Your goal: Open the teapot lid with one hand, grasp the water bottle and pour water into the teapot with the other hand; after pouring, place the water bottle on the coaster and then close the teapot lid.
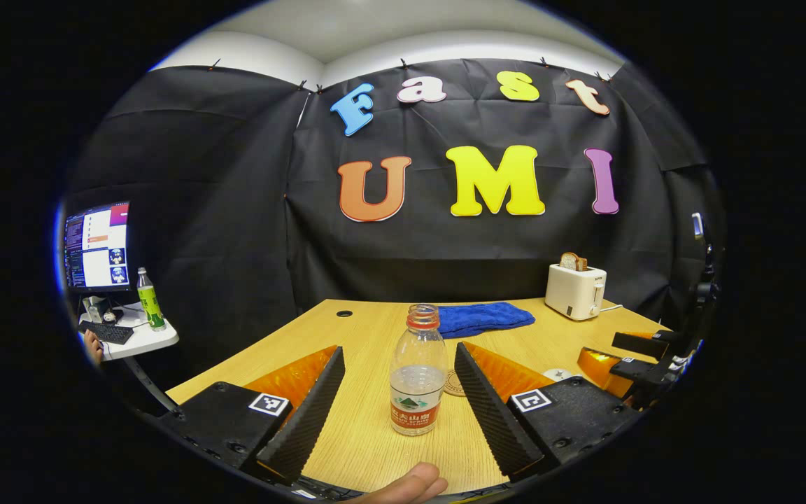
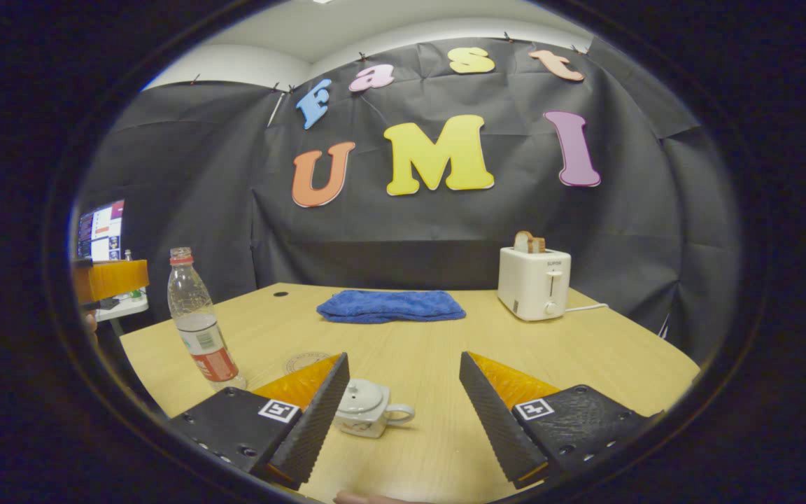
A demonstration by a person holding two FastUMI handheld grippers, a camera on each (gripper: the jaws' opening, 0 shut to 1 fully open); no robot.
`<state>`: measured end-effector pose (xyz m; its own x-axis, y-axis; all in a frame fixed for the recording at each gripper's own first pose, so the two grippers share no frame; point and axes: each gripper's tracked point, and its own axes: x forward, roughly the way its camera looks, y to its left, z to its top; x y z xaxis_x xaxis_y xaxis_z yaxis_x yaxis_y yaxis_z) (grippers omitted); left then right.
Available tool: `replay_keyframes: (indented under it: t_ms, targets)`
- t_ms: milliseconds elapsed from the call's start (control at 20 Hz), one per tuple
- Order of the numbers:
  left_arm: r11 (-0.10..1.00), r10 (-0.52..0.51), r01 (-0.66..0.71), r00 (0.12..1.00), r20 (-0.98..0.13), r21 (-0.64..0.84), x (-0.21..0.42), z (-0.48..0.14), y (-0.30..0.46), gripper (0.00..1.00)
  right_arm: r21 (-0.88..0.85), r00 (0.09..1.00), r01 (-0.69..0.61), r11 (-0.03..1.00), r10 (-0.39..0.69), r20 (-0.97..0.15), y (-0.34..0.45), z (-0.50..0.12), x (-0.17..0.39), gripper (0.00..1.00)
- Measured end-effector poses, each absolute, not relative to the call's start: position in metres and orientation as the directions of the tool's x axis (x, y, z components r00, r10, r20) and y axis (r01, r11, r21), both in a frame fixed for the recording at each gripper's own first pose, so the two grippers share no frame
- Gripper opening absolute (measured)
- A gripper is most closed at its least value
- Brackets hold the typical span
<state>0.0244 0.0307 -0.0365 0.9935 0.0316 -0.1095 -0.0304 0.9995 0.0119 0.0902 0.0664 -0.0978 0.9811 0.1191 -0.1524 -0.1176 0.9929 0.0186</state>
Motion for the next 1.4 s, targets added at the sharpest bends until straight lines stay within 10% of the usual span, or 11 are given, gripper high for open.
replay_keyframes:
  t_ms: [300, 650, 1000, 1250, 1400]
  targets:
    - [0.999, 0.038, -0.039, 0.992, -0.120, 0.001, 0.027, -0.039, 0.035, 0.99, 0.020, 0.967, -0.144, 0.989, 0.145, -0.207, 0.097, -0.122, 0.110, 0.93]
    - [0.999, 0.051, -0.053, 0.990, -0.133, -0.011, 0.030, -0.045, 0.040, 0.99, 0.008, 0.957, -0.154, 0.988, 0.151, -0.246, 0.107, -0.136, 0.116, 0.62]
    - [0.999, 0.037, -0.039, 0.990, -0.134, -0.007, 0.032, -0.046, 0.034, 0.99, 0.017, 0.963, -0.149, 0.989, 0.149, -0.225, 0.105, -0.134, 0.120, 0.55]
    - [1.000, 0.014, -0.018, 0.987, -0.160, -0.022, 0.038, -0.059, 0.031, 1.00, 0.020, 0.969, -0.151, 0.988, 0.151, -0.193, 0.107, -0.135, 0.119, 0.07]
    - [1.000, 0.001, -0.006, 0.985, -0.170, -0.027, 0.042, -0.064, 0.029, 0.99, -0.011, 0.970, -0.146, 0.989, 0.141, -0.196, 0.108, -0.137, 0.119, 0.07]
